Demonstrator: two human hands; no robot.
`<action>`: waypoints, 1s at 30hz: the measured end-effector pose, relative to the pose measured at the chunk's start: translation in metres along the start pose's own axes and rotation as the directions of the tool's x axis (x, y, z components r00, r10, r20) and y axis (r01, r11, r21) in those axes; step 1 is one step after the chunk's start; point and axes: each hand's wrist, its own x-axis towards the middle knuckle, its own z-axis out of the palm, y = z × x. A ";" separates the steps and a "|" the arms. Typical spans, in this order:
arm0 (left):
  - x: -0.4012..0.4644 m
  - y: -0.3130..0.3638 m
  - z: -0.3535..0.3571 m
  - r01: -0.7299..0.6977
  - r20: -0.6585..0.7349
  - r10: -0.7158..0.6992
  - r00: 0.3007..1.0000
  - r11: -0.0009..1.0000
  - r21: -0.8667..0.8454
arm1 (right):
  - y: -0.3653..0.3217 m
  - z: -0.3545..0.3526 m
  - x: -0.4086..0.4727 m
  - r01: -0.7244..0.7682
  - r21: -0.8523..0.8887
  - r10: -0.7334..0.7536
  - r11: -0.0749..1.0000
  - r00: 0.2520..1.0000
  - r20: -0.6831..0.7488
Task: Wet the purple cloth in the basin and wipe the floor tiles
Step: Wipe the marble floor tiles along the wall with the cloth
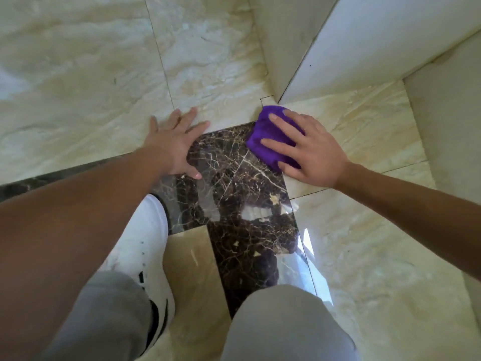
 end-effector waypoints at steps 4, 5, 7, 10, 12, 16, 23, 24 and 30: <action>0.001 -0.014 0.013 -0.053 -0.060 0.050 0.997 0.998 -0.047 | 0.000 0.030 0.018 0.032 -0.001 -0.032 0.999 0.996 0.088; 0.003 -0.016 0.016 -0.068 -0.066 0.064 0.996 0.997 -0.047 | -0.007 0.034 0.028 -0.037 0.020 0.036 0.999 0.997 0.072; 0.002 -0.022 0.017 -0.094 -0.074 0.092 0.993 0.995 -0.027 | -0.025 0.038 0.055 -0.202 0.066 0.200 0.977 0.979 0.023; 0.002 -0.029 0.023 -0.140 -0.133 0.137 0.982 0.990 -0.013 | -0.044 0.037 0.087 -0.412 0.145 0.424 0.899 0.903 -0.064; 0.002 -0.033 0.027 -0.167 -0.182 0.166 0.969 0.986 0.008 | -0.050 0.040 0.096 -0.480 0.162 0.496 0.862 0.864 -0.080; 0.001 -0.039 0.038 -0.199 -0.295 0.217 0.931 0.976 0.092 | -0.056 0.044 0.119 -0.571 0.198 0.595 0.797 0.798 -0.096; 0.011 -0.046 0.053 -0.189 -0.461 0.212 0.862 0.977 0.096 | -0.015 0.042 0.211 -0.643 0.217 0.671 0.735 0.735 -0.098; 0.011 -0.050 0.049 -0.174 -0.483 0.178 0.858 0.983 0.053 | -0.008 0.041 0.224 -0.651 0.209 0.677 0.730 0.730 -0.092; 0.065 -0.121 -0.009 -0.093 -0.502 0.090 0.860 0.996 0.019 | 0.033 0.036 0.299 -0.683 0.183 0.705 0.707 0.700 -0.113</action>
